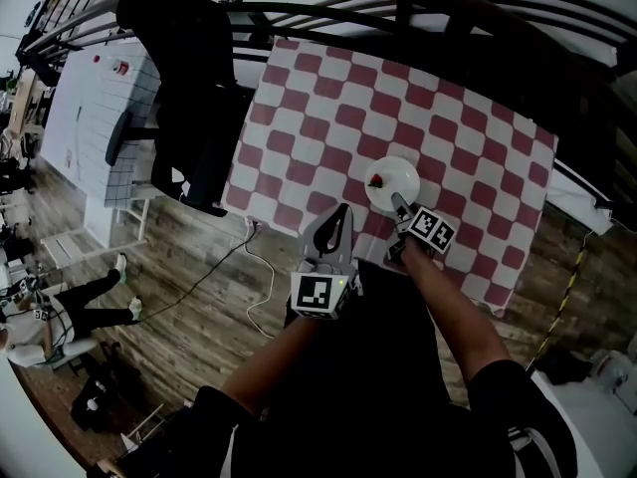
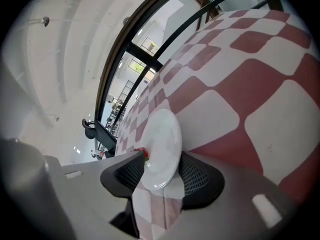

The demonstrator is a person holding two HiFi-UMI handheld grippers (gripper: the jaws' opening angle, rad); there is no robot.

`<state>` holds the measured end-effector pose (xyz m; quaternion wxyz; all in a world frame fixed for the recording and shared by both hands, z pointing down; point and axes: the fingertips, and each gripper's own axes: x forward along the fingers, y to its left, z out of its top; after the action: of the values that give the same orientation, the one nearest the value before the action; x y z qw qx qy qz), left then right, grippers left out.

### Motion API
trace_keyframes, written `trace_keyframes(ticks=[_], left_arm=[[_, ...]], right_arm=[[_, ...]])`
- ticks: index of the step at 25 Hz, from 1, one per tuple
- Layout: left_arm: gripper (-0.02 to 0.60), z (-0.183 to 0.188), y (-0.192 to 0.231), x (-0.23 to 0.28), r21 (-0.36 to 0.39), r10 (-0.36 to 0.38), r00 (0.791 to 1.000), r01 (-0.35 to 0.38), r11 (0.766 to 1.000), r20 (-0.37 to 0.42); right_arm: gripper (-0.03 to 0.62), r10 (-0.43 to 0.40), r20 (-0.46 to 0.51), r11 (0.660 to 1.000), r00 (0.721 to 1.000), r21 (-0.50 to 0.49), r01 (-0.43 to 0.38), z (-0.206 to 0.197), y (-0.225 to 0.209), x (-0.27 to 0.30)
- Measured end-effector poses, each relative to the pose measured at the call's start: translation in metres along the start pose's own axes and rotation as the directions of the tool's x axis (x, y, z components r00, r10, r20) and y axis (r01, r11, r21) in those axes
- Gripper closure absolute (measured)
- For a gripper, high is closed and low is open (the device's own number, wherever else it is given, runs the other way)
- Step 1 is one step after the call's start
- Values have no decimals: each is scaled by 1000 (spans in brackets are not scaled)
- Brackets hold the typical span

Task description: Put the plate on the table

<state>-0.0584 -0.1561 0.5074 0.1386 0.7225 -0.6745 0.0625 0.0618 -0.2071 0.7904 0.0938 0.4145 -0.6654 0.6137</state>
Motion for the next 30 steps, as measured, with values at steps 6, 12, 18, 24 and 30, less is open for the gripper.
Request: trace_keyframes(ticks=[6, 12, 18, 24, 30], left_arm=[[572, 0, -9, -5, 12, -20, 1000, 20, 1000, 0], [572, -4, -18, -10, -12, -61, 998, 62, 998, 14], [572, 5, -27, -16, 0, -123, 992, 123, 992, 26], [572, 6, -21, -34, -10, -156, 987, 157, 988, 41], [572, 10, -14, -50, -46, -203, 978, 206, 978, 48]], right_arm=[[379, -24, 20, 1000, 1000, 5, 24, 0, -13, -14], [376, -7, 61, 1000, 998, -2, 7, -2, -14, -35], [373, 63, 114, 998, 991, -12, -62, 1, 13, -61], [373, 145, 182, 989, 973, 1, -148, -3, 65, -91], [460, 152, 267, 988, 952, -58, -141, -9, 115, -130]])
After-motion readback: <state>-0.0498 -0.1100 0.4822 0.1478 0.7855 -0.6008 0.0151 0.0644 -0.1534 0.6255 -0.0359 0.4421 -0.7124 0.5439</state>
